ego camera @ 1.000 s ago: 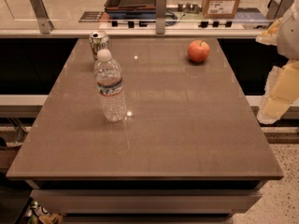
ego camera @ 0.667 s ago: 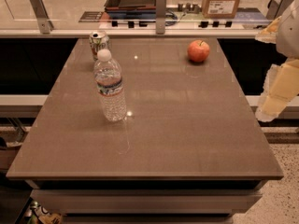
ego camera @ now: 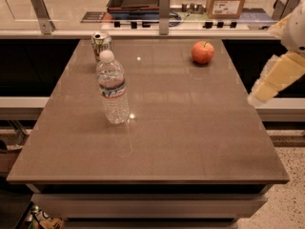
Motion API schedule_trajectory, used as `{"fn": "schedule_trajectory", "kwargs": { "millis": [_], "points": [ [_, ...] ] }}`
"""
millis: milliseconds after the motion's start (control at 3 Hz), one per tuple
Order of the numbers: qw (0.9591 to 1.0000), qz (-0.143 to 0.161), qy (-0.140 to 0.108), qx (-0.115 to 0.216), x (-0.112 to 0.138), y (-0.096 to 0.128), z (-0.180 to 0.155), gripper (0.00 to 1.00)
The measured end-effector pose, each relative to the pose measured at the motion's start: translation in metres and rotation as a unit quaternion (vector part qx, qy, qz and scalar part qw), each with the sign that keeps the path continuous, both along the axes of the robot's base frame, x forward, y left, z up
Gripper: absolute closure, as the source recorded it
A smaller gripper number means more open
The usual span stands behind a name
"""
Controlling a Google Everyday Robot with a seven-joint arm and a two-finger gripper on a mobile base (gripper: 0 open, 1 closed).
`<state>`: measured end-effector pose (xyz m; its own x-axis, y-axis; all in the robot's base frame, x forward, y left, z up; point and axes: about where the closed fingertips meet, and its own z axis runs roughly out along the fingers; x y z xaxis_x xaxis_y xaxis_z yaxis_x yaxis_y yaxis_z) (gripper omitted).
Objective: Move apple near water bottle
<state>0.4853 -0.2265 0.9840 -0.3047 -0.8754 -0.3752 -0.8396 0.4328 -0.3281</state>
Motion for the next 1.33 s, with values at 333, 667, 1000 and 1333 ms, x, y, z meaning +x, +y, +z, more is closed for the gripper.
{"fn": "schedule_trajectory", "kwargs": {
  "millis": [333, 667, 1000, 1333],
  "points": [
    [0.9944, -0.066, -0.043, 0.071, 0.036, -0.010, -0.006, 0.00],
    [0.9822, -0.117, -0.081, 0.123, 0.068, -0.019, -0.008, 0.00],
    [0.9700, -0.158, -0.111, 0.147, 0.100, -0.026, -0.011, 0.00],
    [0.9598, -0.204, -0.114, 0.155, 0.163, -0.017, -0.037, 0.00]
  ]
}}
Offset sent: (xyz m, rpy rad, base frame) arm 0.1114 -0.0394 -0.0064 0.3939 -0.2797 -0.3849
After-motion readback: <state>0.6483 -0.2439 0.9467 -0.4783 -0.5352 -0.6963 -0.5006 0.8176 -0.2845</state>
